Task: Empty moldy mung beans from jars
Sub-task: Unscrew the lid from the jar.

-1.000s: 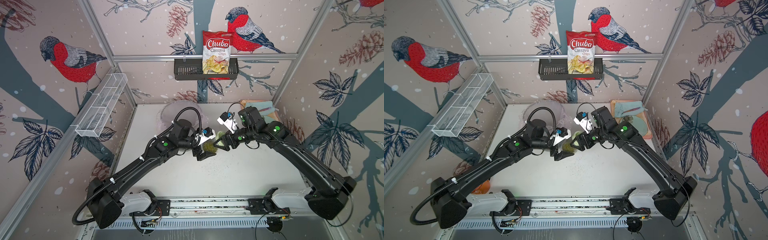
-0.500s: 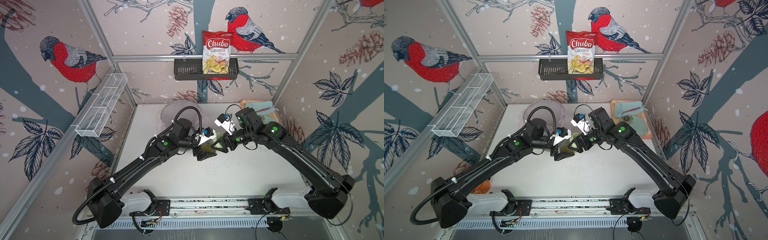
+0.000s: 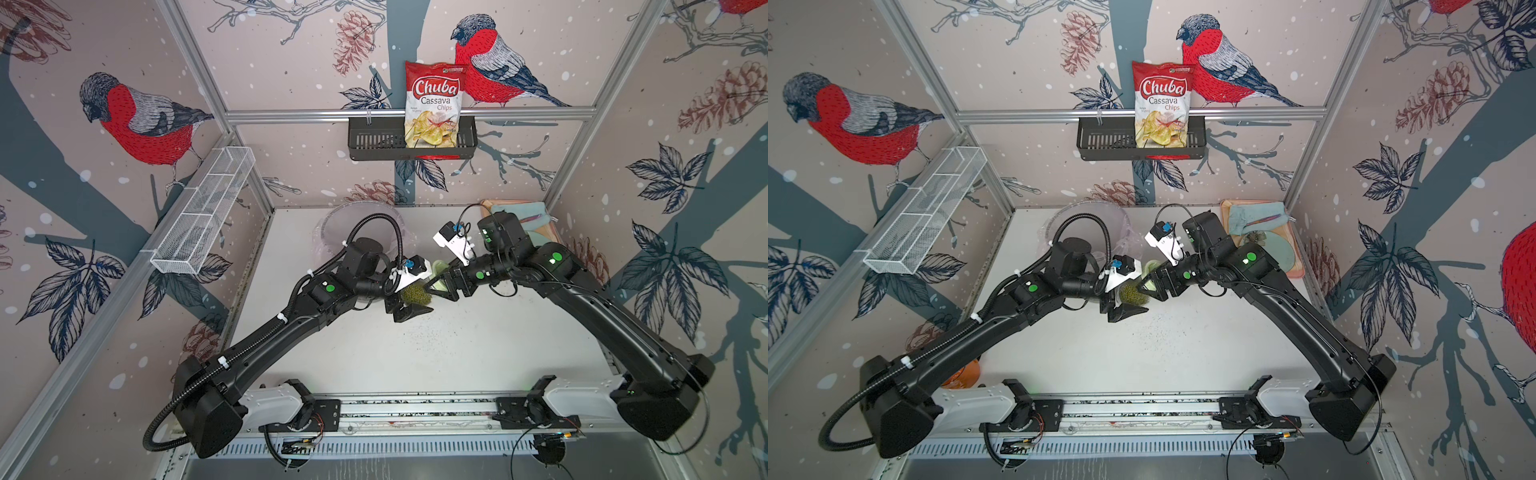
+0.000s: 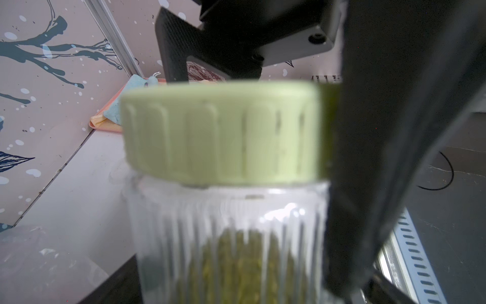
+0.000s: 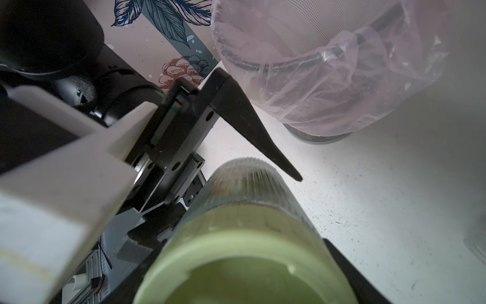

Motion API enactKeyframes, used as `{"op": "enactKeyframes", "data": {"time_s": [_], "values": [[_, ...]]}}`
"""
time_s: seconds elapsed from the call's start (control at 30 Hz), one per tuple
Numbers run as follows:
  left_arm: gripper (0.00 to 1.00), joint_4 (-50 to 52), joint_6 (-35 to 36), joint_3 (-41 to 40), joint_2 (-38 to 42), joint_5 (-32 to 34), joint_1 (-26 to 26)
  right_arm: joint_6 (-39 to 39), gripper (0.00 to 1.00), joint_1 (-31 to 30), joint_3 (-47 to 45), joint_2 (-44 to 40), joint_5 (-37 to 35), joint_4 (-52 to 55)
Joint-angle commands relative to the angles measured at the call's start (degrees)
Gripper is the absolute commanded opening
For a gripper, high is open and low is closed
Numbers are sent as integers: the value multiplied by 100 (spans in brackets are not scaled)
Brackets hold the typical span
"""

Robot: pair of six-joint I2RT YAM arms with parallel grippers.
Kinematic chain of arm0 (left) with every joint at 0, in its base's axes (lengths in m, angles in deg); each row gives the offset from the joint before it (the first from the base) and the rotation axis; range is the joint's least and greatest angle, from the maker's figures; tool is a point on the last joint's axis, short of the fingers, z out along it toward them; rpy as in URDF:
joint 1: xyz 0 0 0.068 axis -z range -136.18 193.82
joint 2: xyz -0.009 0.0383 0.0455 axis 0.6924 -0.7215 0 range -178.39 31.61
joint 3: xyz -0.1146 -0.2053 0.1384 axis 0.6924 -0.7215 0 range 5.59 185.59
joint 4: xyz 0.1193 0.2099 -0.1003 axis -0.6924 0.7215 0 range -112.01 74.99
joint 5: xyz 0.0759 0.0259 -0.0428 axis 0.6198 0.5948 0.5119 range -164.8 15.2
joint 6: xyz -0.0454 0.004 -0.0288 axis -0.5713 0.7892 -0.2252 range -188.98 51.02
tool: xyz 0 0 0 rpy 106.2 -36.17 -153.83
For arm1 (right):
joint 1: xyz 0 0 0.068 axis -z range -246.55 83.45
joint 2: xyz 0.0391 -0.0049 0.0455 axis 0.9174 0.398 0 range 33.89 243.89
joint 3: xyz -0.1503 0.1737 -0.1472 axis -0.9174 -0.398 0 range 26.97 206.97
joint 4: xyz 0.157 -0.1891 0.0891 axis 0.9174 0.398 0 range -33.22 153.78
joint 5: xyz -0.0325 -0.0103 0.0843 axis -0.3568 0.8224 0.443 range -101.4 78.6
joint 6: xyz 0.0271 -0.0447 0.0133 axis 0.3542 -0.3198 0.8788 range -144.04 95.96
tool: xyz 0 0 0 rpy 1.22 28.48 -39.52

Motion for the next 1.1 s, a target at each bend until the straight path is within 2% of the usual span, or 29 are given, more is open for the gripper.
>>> {"op": "enactKeyframes", "data": {"time_s": [0.0, 0.27, 0.53, 0.73, 0.83, 0.93, 1.0, 1.07], "values": [[97, 30, 3, 45, -21, 50, 1, 55, 40, -33, 50, -50, 350, -432], [96, 112, 20, 164, -107, 75, 1, 77, 40, -124, 59, -87, 352, -498], [83, 158, 47, 188, -119, 49, 1, 99, 40, -123, 70, -120, 416, -515], [70, 154, 4, 256, -163, 118, 1, 99, 41, -131, 99, -90, 432, -502], [68, 130, -6, 278, -168, 170, 1, 86, 40, -166, 81, -39, 399, -458], [53, 136, 31, 278, -173, 128, 1, 97, 41, -187, 81, -39, 376, -466], [36, 141, 38, 278, -178, 127, 1, 103, 41, -199, 111, -45, 349, -460], [23, 116, 38, 267, -177, 144, 1, 83, 41, -199, 132, -37, 317, -433]]}}
